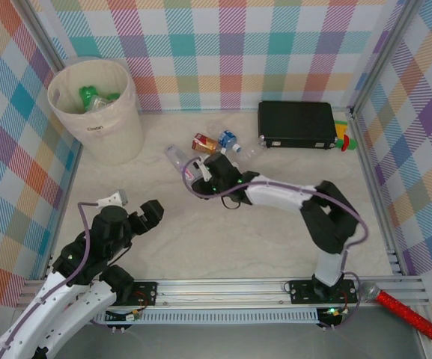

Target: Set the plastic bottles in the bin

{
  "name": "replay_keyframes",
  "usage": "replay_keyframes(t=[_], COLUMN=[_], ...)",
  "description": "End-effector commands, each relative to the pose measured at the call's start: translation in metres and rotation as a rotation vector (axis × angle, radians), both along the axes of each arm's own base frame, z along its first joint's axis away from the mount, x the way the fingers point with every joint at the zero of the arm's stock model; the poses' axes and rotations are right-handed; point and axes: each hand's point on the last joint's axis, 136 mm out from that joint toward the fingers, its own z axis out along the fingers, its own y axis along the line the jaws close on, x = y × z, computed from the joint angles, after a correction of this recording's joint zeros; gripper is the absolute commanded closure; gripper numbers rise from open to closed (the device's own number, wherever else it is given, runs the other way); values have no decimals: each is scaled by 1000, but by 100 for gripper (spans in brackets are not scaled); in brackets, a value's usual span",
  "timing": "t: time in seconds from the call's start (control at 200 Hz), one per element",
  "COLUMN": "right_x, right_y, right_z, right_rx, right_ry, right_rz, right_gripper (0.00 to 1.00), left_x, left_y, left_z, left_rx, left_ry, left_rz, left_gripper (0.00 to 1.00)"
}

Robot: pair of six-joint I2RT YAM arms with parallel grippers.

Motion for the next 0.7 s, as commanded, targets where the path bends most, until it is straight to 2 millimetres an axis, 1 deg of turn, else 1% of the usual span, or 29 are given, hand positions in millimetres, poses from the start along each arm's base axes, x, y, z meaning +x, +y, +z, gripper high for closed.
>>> replay_keyframes(t=[0.0,0.025,0.12,0.2,0.24,0.365,0.405,0.415,0.43,0.575,0.695], right_x=[-21,-27,-50,-64,-70,-82,-85,-85,-87,-98,-106], right_y=[-7,-10,-22,-30,-34,-40,-41,-41,-41,-38,-33], right_z=[28,32,37,41,38,36,36,35,36,33,32], right_rx=[96,110,132,156,163,189,200,200,206,237,247], right_ry=[-76,-86,-121,-152,-161,-181,-188,-187,-190,-177,-169], right_rz=[11,17,36,48,55,65,73,73,77,107,132], right_gripper=[70,70,70,70,70,70,70,70,70,71,71], left_x=[11,13,24,33,38,52,54,57,59,73,82], left_y=[-24,-25,-32,-43,-48,-61,-65,-68,-69,-85,-92], left_z=[7,6,6,14,18,31,30,36,38,37,37], left_rx=[-122,-125,-132,-155,-163,-188,-191,-207,-214,-235,-235], left_ry=[-27,-25,-17,-30,-35,-55,-46,-65,-72,-62,-54], left_rz=[-36,-29,-26,-43,-50,-67,-73,-75,-77,-94,-92], left_gripper=[0,0,0,1,0,0,0,0,1,0,3])
